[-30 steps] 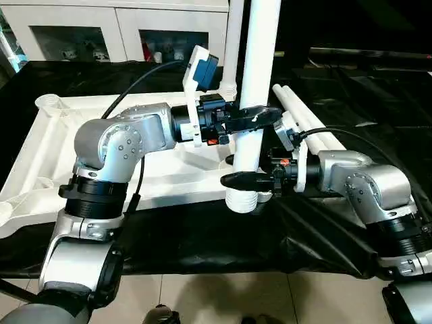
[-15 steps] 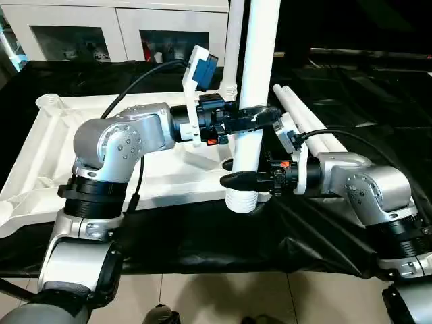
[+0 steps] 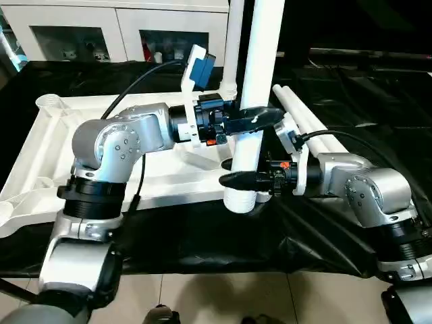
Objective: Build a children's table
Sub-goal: Insert table leg to table base
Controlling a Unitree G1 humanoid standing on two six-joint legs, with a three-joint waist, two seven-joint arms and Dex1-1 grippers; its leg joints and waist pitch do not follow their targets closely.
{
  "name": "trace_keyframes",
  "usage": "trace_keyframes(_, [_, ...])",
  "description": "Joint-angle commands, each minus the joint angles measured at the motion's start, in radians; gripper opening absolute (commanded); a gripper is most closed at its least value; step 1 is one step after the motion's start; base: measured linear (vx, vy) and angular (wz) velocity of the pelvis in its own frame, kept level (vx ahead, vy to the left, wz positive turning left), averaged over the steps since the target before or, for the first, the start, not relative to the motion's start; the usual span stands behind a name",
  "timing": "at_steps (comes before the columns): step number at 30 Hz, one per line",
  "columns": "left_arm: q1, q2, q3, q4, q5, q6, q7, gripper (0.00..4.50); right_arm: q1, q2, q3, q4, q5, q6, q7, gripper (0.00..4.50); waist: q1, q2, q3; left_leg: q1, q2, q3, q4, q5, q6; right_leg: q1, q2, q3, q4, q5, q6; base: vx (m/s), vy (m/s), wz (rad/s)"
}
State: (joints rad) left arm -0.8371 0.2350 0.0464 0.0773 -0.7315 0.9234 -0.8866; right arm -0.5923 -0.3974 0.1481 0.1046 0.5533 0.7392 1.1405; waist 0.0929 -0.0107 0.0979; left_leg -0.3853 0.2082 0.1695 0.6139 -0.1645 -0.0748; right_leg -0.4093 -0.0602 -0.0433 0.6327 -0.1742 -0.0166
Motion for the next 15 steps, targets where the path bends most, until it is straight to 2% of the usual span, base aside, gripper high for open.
trace_keyframes(1, [-0.007,-0.011,0.036,-0.045,-0.047,-0.029,-0.001,3.12,0.014,-0.002,-0.022,0.006,-0.001,0.007,-0.026,1.95,0.004,0.005,-0.108,0.013,0.008,0.002,-0.056,-0.111,0.011,0.069,-0.057,0.033,-0.062,-0.079,-0.249,0.0,0.0,0.0])
trace_keyframes(2, [0.007,-0.035,0.084,-0.045,-0.075,-0.06,0.019,3.12,0.024,0.012,-0.037,-0.005,0.01,0.0,-0.038,1.95,0.005,0.011,-0.11,0.013,0.008,0.001,-0.056,-0.112,0.009,0.069,-0.058,0.032,-0.06,-0.074,-0.251,0.0,0.0,0.0])
trace_keyframes(3, [0.007,-0.035,0.084,-0.045,-0.075,-0.06,0.019,3.12,0.024,0.012,-0.037,-0.005,0.01,0.0,-0.038,1.95,0.004,0.007,-0.109,0.013,0.007,0.002,-0.056,-0.12,0.011,0.069,-0.057,0.031,-0.063,-0.077,-0.255,0.0,0.0,0.0])
trace_keyframes(4, [0.023,-0.052,0.127,-0.049,-0.094,-0.103,0.029,3.12,0.038,0.023,-0.05,-0.019,0.017,-0.009,-0.054,1.95,0.007,0.018,-0.11,0.013,0.006,0.0,-0.056,-0.127,0.008,0.069,-0.058,0.031,-0.062,-0.085,-0.254,0.0,0.0,0.0])
trace_keyframes(5, [0.039,-0.06,0.167,-0.055,-0.108,-0.13,0.047,3.12,0.055,0.029,-0.066,-0.036,0.021,-0.02,-0.075,1.95,0.005,0.012,-0.108,0.012,0.007,0.001,-0.056,-0.134,0.009,0.069,-0.058,0.032,-0.066,-0.085,-0.253,0.0,0.0,0.0])
trace_keyframes(6, [0.039,-0.06,0.167,-0.055,-0.108,-0.13,0.047,3.12,0.055,0.029,-0.066,-0.036,0.021,-0.02,-0.075,1.95,0.005,0.012,-0.108,0.012,0.008,0.0,-0.057,-0.134,0.009,0.069,-0.057,0.031,-0.066,-0.083,-0.253,0.0,0.0,0.0])
trace_keyframes(7, [0.07,-0.056,0.207,-0.071,-0.111,-0.144,0.075,3.12,0.079,0.03,-0.119,-0.06,0.029,-0.037,-0.125,1.94,0.006,0.011,-0.109,0.014,0.007,0.0,-0.058,-0.142,0.008,0.069,-0.057,0.031,-0.067,-0.108,-0.245,0.0,0.0,0.0])
trace_keyframes(8, [0.07,-0.056,0.207,-0.071,-0.111,-0.144,0.075,3.12,0.079,0.03,-0.119,-0.06,0.029,-0.037,-0.125,1.94,0.006,0.013,-0.109,0.015,0.008,0.001,-0.058,-0.145,0.006,0.067,-0.059,0.032,-0.067,-0.118,-0.241,0.0,0.0,0.0])
trace_keyframes(9, [0.09,-0.052,0.223,-0.084,-0.103,-0.154,0.094,3.12,0.092,0.033,-0.163,-0.074,0.038,-0.044,-0.163,1.93,0.007,0.019,-0.108,0.016,0.008,0.0,-0.058,-0.155,0.001,0.065,-0.058,0.031,-0.07,-0.148,-0.227,0.0,0.0,0.0])
trace_keyframes(10, [0.157,-0.028,0.224,-0.117,-0.024,-0.198,0.152,3.12,0.137,0.039,-0.24,-0.131,0.057,-0.048,-0.232,1.93,0.007,0.031,-0.107,0.017,0.009,-0.001,-0.06,-0.171,-0.005,0.062,-0.056,0.031,-0.074,-0.174,-0.21,0.0,0.0,0.0])
trace_keyframes(11, [0.162,-0.027,0.224,-0.119,-0.016,-0.203,0.157,3.12,0.14,0.04,-0.245,-0.135,0.058,-0.048,-0.237,1.93,0.005,0.026,-0.107,0.017,0.011,-0.002,-0.062,-0.171,-0.004,0.062,-0.055,0.032,-0.078,-0.179,-0.196,0.0,0.0,0.0])
trace_keyframes(12, [0.211,-0.013,0.209,-0.105,0.09,-0.265,0.237,3.12,0.175,0.044,-0.262,-0.173,0.027,-0.058,-0.294,1.93,0.003,0.023,-0.106,0.017,0.008,-0.001,-0.062,-0.175,-0.003,0.063,-0.053,0.031,-0.077,-0.19,-0.186,0.0,0.0,0.0])
trace_keyframes(13, [0.247,-0.003,0.197,-0.092,0.169,-0.312,0.297,3.12,0.201,0.047,-0.271,-0.2,0.001,-0.065,-0.336,1.93,0.004,0.029,-0.106,0.018,0.01,-0.002,-0.064,-0.18,-0.005,0.06,-0.052,0.031,-0.084,-0.22,-0.157,0.0,0.0,0.0])
trace_keyframes(14, [0.293,-0.002,0.182,-0.066,0.282,-0.411,0.385,3.12,0.232,0.055,-0.273,-0.223,-0.057,-0.087,-0.402,1.93,0.002,0.034,-0.105,0.015,0.008,-0.007,-0.066,-0.181,-0.012,0.059,-0.05,0.03,-0.091,-0.256,-0.112,0.0,0.0,0.0])
trace_keyframes(15, [0.32,-0.001,0.173,-0.061,0.322,-0.413,0.44,3.12,0.247,0.069,-0.277,-0.234,-0.09,-0.094,-0.455,1.93,-0.003,0.039,-0.105,0.019,0.006,-0.005,-0.067,-0.21,-0.027,0.054,-0.049,0.029,-0.095,-0.306,-0.087,0.0,0.0,0.0])
